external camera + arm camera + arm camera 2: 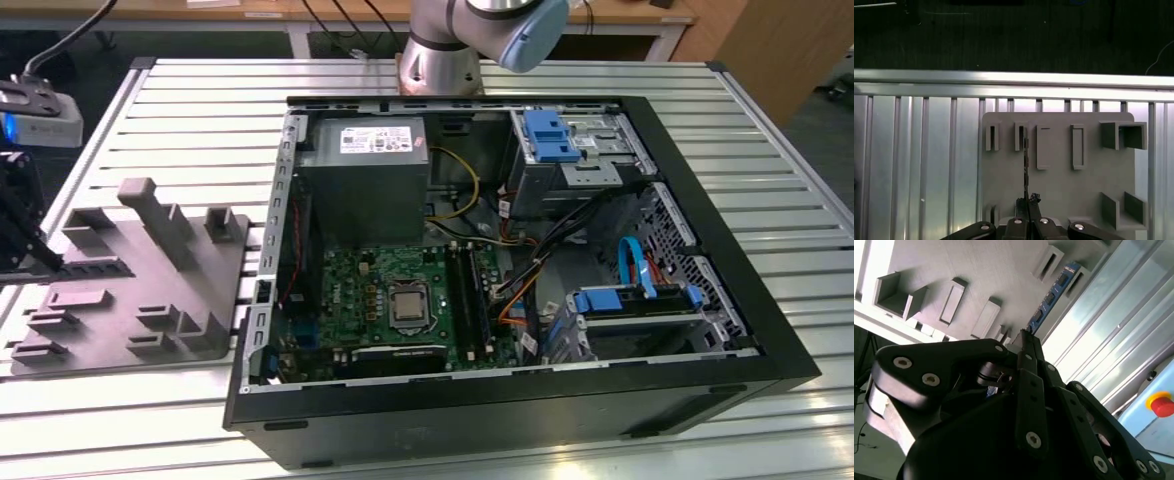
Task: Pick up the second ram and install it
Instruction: 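Pick up the second ram and move it above second insertion slot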
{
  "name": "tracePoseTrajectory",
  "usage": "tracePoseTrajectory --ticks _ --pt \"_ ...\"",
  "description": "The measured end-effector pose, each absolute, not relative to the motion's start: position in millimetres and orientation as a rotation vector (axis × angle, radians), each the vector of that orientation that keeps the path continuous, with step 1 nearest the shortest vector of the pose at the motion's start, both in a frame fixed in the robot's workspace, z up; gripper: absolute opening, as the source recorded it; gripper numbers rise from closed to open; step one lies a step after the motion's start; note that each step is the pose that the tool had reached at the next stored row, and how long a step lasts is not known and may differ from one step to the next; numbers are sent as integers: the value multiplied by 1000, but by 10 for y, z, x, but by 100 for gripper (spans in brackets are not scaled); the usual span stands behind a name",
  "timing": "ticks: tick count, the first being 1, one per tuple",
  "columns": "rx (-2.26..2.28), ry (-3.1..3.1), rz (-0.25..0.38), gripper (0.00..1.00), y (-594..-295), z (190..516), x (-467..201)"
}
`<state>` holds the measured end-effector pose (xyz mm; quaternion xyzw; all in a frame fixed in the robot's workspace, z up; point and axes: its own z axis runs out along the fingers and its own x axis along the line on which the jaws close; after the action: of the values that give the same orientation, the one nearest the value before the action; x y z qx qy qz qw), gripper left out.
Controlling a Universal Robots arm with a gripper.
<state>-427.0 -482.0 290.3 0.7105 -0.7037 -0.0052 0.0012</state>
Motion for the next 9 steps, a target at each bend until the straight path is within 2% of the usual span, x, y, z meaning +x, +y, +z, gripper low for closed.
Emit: tracePoseTrajectory --ticks 9 --pt "2230 -2210 -16 11 -4817 3170 -4270"
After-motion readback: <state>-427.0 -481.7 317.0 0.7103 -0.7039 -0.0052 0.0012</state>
